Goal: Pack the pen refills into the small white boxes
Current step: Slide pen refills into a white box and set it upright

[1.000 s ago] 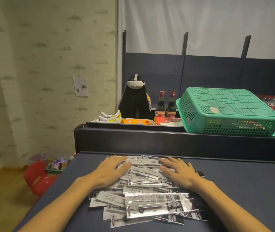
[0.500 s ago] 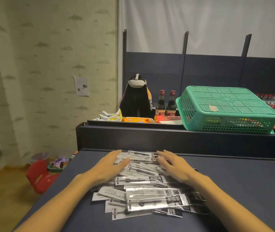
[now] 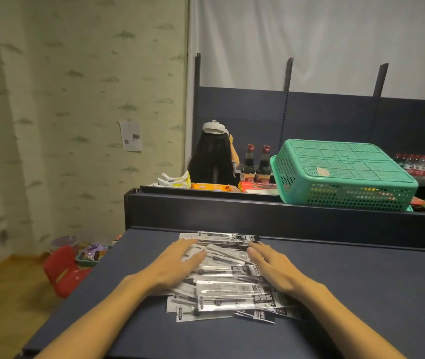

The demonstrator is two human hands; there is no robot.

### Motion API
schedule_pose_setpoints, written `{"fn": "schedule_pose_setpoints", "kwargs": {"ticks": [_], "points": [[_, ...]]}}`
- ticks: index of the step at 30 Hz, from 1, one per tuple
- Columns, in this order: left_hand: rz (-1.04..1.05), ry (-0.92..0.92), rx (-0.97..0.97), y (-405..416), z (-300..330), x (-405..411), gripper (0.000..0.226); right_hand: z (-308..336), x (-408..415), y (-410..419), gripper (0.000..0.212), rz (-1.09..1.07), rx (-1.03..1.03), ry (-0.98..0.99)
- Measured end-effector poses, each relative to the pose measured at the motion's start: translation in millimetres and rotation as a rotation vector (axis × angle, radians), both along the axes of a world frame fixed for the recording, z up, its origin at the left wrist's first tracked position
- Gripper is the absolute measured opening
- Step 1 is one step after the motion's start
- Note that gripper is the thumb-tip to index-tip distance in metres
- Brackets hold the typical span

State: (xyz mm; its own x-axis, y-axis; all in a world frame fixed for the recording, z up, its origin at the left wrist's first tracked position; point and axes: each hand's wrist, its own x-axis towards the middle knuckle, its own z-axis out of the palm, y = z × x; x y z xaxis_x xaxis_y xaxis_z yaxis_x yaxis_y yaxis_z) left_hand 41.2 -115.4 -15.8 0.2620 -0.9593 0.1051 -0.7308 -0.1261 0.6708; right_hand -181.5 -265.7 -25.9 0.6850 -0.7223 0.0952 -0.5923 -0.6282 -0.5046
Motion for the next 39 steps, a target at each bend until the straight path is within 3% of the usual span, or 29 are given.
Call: {"fn": "schedule_pose_setpoints", "kwargs": {"ticks": [3, 7, 9, 13, 18, 21, 24, 28, 33, 39], "points": [[0.063, -0.024, -0.015, 8.3, 4.9, 3.5, 0.068, -0.6, -17.9, -2.8, 0.091, -0.034, -0.01, -0.054], [0.079, -0.095, 0.009, 27.9, -0.9, 7.1, 0.067, -7.5, -50.0, 5.3, 0.078, -0.051, -0.028, -0.05], [0.072, -0.106, 0.023, 36.3, -6.6, 5.6, 0.069, -10.6, -60.3, 12.9, 0.084, -0.038, -0.037, -0.018], [0.076, -0.094, 0.018, 41.1, -9.4, -6.7, 0.086, -12.4, -59.0, 29.0, 0.106, 0.016, -0.043, 0.005], [0.043, -0.092, 0.027, 36.9, -12.3, -26.0, 0.114, -14.8, -30.0, 45.8, 0.096, 0.05, -0.08, 0.091], [0.055, -0.091, 0.041, 36.1, -13.9, -28.8, 0.105, -15.2, -15.8, 53.0, 0.087, 0.017, -0.069, 0.139], [0.055, -0.09, 0.019, 35.6, -12.5, -30.9, 0.08, -14.0, -7.6, 57.3, 0.081, -0.013, -0.075, 0.144], [0.084, -0.132, 0.021, 36.1, -11.1, -29.6, 0.071, -14.1, -8.5, 54.5, 0.092, 0.013, -0.034, 0.047], [0.018, -0.41, -0.04, 37.9, -1.4, -37.0, 0.076, -8.5, -29.6, 34.2, 0.09, -0.005, -0.069, -0.159], [-0.244, -0.606, 0.086, 24.8, 1.1, -63.4, 0.09, -10.3, -57.4, 9.1, 0.086, -0.061, -0.119, -0.128]]}}
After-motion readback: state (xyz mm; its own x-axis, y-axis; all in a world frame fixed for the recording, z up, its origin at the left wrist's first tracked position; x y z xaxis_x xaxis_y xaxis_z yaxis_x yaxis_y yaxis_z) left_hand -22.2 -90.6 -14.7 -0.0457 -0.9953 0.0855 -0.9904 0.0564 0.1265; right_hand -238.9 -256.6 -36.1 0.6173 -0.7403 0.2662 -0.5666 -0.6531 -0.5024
